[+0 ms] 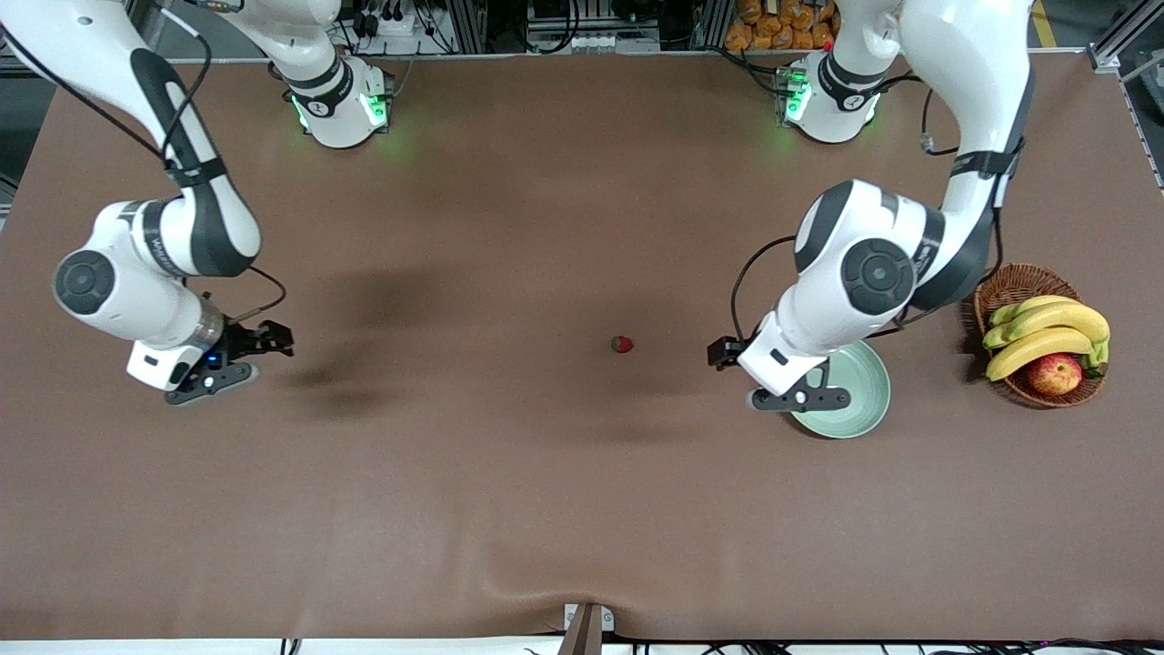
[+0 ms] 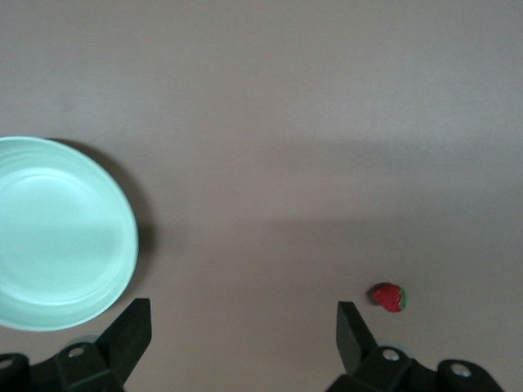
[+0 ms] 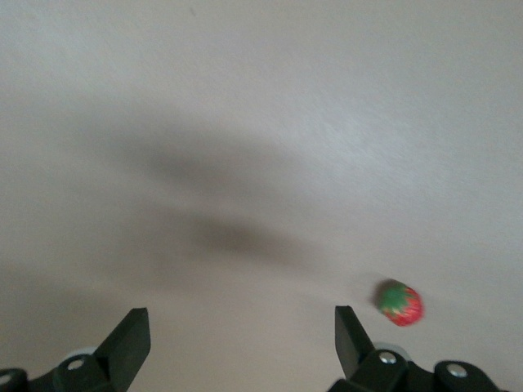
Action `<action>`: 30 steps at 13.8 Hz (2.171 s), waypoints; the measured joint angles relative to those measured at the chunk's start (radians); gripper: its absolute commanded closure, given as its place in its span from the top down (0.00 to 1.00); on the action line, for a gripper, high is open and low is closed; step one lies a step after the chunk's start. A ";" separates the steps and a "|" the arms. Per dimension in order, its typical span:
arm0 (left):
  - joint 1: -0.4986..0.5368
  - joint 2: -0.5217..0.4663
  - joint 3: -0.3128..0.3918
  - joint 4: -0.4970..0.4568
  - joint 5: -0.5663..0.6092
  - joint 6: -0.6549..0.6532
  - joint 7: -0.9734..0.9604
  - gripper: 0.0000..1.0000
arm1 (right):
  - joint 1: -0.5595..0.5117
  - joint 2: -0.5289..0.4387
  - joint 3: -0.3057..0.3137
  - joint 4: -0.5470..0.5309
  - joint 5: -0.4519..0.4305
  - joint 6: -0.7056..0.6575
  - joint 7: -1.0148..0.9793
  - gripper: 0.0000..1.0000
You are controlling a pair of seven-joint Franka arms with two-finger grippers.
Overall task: Collect all strawberries into plate
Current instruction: 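Grasp the mid-table strawberry with the left gripper while the right gripper withdraws, then carry the strawberry over the plate while the right gripper grasps another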
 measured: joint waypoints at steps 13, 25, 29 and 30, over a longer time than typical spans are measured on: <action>-0.227 0.214 0.006 0.082 0.004 0.180 -0.152 1.00 | -0.097 0.197 -0.002 0.167 -0.121 -0.010 -0.598 1.00; -0.278 0.303 0.013 0.061 0.023 0.270 -0.263 0.89 | -0.138 0.229 -0.003 0.176 -0.133 -0.005 -0.726 1.00; -0.298 0.304 0.011 0.037 0.023 0.269 -0.305 0.79 | -0.145 0.266 -0.003 0.176 -0.134 0.001 -0.731 1.00; -0.303 0.305 0.011 0.029 0.023 0.269 -0.315 0.75 | -0.151 0.278 -0.003 0.176 -0.134 0.010 -0.735 1.00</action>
